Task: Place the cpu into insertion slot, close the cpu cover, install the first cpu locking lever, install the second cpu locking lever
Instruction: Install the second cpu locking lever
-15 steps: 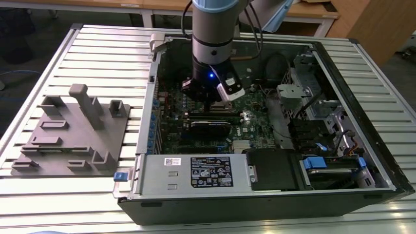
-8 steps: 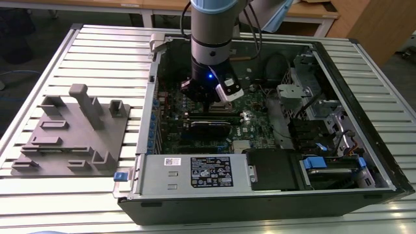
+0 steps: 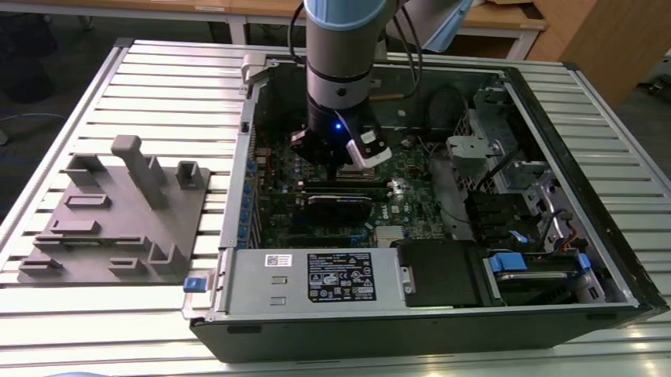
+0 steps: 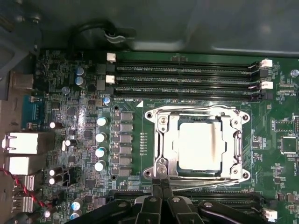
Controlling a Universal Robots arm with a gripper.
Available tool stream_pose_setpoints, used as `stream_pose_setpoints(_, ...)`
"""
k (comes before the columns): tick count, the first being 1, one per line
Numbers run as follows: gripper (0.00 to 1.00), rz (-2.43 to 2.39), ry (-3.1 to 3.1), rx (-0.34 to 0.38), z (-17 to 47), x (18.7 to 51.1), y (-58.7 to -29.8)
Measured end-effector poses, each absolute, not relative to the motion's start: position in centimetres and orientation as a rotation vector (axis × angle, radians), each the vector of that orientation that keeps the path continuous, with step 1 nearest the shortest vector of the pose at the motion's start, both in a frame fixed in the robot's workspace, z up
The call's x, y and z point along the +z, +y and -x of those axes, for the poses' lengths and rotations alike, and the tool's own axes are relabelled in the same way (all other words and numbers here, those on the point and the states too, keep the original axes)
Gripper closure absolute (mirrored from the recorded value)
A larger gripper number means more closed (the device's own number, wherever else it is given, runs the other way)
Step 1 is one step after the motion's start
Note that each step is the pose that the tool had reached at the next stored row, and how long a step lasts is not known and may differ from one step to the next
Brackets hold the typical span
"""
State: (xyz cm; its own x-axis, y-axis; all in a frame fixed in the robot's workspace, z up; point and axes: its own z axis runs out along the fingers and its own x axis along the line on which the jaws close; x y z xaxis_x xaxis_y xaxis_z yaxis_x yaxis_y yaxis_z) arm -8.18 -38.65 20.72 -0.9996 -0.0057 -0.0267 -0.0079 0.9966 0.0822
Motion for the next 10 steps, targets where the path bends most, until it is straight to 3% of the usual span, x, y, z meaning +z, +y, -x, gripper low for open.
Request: stream_pose_setpoints(10,0.89,0.011,3.102,0.194,8.94,20.22,-39.26)
